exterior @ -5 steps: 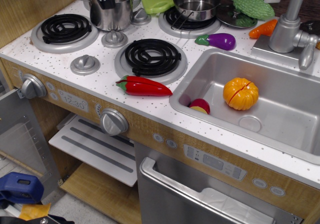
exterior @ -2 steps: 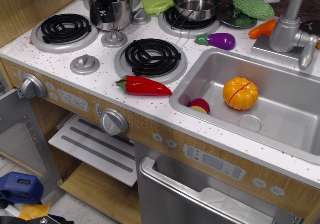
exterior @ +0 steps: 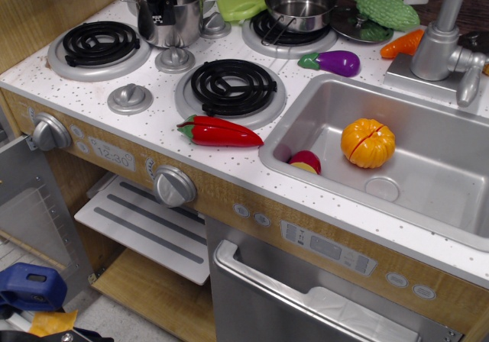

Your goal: Put pot on stove which is near stove

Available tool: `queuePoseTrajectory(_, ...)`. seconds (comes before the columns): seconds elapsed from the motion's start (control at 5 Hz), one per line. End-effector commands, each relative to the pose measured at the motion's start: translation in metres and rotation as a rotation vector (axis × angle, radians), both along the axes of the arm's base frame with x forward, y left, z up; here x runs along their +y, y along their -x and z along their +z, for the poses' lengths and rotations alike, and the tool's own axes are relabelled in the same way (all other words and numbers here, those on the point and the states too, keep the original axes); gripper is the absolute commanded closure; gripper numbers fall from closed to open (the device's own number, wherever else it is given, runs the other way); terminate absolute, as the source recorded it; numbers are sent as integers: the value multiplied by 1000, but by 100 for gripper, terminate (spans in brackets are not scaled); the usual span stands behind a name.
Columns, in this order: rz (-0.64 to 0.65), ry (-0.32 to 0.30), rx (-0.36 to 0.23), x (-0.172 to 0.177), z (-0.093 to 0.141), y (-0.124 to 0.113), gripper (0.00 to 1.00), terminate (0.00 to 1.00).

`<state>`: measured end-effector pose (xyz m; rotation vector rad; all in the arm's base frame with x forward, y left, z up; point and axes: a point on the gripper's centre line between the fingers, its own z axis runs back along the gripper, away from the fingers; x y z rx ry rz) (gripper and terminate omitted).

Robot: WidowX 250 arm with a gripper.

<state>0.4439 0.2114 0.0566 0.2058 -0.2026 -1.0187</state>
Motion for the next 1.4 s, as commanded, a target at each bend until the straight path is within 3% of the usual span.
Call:
queuePoseTrajectory(0.0,9,-84,-67,1,37,3,100,0)
queuePoseTrajectory(0.4,53,-177,-73,9,63,20,100,0)
queuePoseTrajectory(1.2,138,-161,-50,38,76,61,100,0)
